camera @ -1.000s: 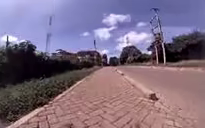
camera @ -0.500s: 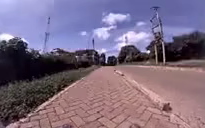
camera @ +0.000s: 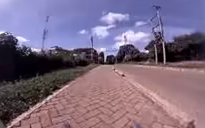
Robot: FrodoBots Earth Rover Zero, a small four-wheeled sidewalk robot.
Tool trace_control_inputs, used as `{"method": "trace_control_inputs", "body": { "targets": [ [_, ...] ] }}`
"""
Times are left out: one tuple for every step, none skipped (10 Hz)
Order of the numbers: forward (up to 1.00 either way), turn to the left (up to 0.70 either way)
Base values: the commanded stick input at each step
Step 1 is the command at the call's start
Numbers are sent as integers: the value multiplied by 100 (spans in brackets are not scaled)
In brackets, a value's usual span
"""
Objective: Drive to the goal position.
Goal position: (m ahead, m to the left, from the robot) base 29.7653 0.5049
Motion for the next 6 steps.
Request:
{"method": "trace_control_inputs", "body": {
  "targets": [
    [100, 0],
    [100, 0],
    [100, 0],
    [100, 0],
    [100, 0],
    [100, 0]
  ]
}}
